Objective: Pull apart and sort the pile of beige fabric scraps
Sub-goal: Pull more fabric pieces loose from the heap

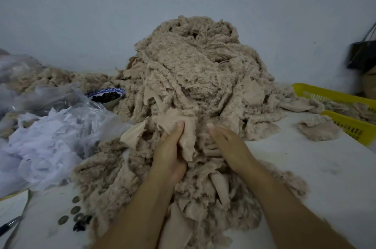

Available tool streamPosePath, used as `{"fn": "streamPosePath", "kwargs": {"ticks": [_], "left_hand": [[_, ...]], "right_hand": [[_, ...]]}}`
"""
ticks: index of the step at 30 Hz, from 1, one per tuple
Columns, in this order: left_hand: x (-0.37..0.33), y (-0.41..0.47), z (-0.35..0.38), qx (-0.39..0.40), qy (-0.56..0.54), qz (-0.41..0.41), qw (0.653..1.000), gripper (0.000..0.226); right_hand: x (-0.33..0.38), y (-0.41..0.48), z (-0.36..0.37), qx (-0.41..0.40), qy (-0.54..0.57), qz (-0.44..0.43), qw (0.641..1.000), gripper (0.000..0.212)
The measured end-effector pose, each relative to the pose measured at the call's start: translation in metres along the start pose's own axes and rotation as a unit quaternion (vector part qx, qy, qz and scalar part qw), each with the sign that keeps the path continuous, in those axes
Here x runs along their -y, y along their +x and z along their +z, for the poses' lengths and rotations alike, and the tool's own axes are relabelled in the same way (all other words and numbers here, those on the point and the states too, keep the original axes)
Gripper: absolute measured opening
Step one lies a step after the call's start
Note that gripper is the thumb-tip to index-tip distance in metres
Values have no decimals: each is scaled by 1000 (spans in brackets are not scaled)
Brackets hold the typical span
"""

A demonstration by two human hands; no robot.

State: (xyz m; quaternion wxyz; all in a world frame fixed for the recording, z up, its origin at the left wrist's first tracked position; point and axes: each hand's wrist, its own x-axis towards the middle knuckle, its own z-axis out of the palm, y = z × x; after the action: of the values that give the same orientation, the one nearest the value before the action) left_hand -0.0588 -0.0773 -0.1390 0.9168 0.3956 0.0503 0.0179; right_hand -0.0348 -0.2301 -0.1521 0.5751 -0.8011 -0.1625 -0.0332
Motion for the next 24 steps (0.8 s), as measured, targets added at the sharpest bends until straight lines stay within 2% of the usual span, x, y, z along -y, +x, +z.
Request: {"fn": "streamPosePath", "kwargs": {"ticks": [1,3,6,8,11,15,17,19,20,22,23,24], "left_hand": [[1,0,0,3,3,1,1000,46],[1,-1,1,4,-3,7,1000,51],[-3,4,-3,-20,-34,16,999,39],[-6,9,-9,-31,-49,20,998,24],[-9,12,-13,-43,-57,22,997,30],[-14,10,-13,-48,-96,4,994,19],[-21,10,-17,-34,-118,6,992,37],[-26,9,-19,-8,-109,25,994,40],[-24,6,-18,12,-72,30,997,31],[-12,-2,-8,19,100,60,993,8],[-4,-5,-4,27,217,97,971,9],[5,-5,-3,46,328,136,934,16]], "right_hand": [[6,-2,3,28,-18,-19,999,83],[12,-6,13,102,-61,-18,993,69],[9,-6,19,145,-197,-88,966,45],[9,-6,16,154,-182,-100,966,44],[6,-4,6,166,-152,-59,972,43],[1,-2,0,99,-157,-10,983,48],[0,2,-11,13,-179,19,984,46],[-2,5,-24,-71,-153,29,985,37],[-1,5,-26,-90,-131,9,987,30],[8,3,-19,-93,-88,-41,991,16],[11,3,-14,-87,-56,-53,993,20],[16,1,-8,-71,-10,-44,996,29]]}}
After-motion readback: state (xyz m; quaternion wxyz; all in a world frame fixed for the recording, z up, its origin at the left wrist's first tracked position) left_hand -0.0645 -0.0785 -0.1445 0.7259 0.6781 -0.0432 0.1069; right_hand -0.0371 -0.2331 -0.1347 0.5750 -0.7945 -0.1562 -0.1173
